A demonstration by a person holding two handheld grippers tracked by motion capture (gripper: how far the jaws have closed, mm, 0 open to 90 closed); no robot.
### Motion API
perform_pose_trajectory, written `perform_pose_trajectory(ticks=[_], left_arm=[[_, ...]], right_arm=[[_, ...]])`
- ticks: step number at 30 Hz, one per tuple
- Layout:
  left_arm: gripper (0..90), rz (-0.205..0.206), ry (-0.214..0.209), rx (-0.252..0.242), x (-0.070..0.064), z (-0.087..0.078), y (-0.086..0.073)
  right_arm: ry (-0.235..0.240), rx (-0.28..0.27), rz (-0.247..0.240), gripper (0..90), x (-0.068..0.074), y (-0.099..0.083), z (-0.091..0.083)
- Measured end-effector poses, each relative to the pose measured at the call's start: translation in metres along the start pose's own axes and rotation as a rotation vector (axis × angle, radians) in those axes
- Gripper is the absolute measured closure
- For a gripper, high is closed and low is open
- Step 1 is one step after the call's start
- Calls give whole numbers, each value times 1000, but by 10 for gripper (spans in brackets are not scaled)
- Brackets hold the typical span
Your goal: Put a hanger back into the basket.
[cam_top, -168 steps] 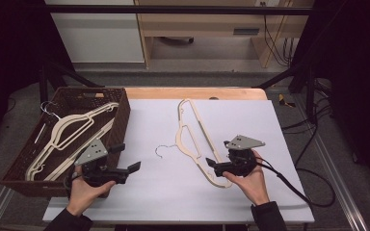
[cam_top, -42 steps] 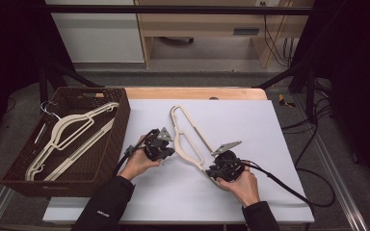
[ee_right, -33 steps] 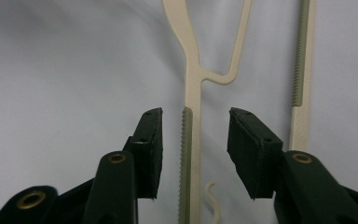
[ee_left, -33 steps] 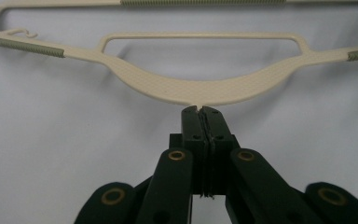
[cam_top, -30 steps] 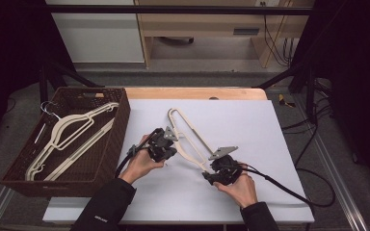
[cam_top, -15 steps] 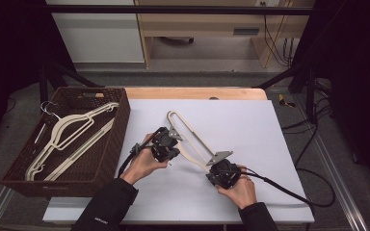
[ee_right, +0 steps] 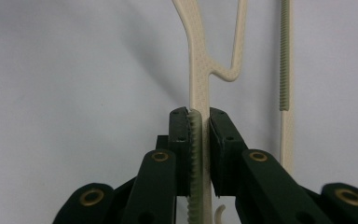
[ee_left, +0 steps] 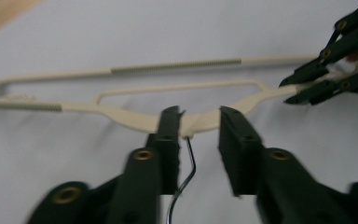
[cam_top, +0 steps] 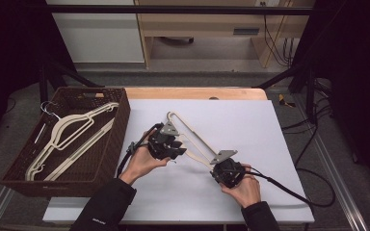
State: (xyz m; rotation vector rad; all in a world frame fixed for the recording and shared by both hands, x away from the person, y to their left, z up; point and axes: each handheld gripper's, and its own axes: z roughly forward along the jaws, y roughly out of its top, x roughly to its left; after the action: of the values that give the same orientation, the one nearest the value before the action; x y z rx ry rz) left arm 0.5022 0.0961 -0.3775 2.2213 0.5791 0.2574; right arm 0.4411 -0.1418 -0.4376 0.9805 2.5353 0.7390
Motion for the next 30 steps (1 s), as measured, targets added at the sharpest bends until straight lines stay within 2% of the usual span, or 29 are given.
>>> perform_pose_trajectory(ticks=[1,2,3,4,6,7,9,10,13,19,30], left_arm=[[505,-6,0,-38,0,-4,1],[411,-3,7,-69,0,-8,1],[411,-6,10,-99,1,-13,2],[368,-20,13,-118,2,-18,2],[305,-15,24,-150,5,-28,1],[278,-26,32,-165,6,-34,1],[241,-24,49,-187,9,-45,-1],[224,-28,57,-198,10,-50,-2],[184,-31,77,-230,12,-66,-6],[153,-25,111,-240,15,-84,-15],[150,-2,127,-216,12,-91,-30]], right_arm=[[7,-8,-19,812,-2,-1,0],[7,-17,-17,813,-5,-1,-3],[7,-17,-17,813,-5,-1,-3],[16,-26,-15,813,-6,-1,-4],[14,-34,-11,814,-9,-2,-7],[15,-35,8,815,-9,-2,-9],[18,-43,13,816,-12,-2,-12],[14,-52,-2,817,-15,-2,-13],[12,-61,11,819,-18,-2,-17],[16,-99,32,825,-26,-2,-26],[-26,-182,66,859,-37,-3,-43]])
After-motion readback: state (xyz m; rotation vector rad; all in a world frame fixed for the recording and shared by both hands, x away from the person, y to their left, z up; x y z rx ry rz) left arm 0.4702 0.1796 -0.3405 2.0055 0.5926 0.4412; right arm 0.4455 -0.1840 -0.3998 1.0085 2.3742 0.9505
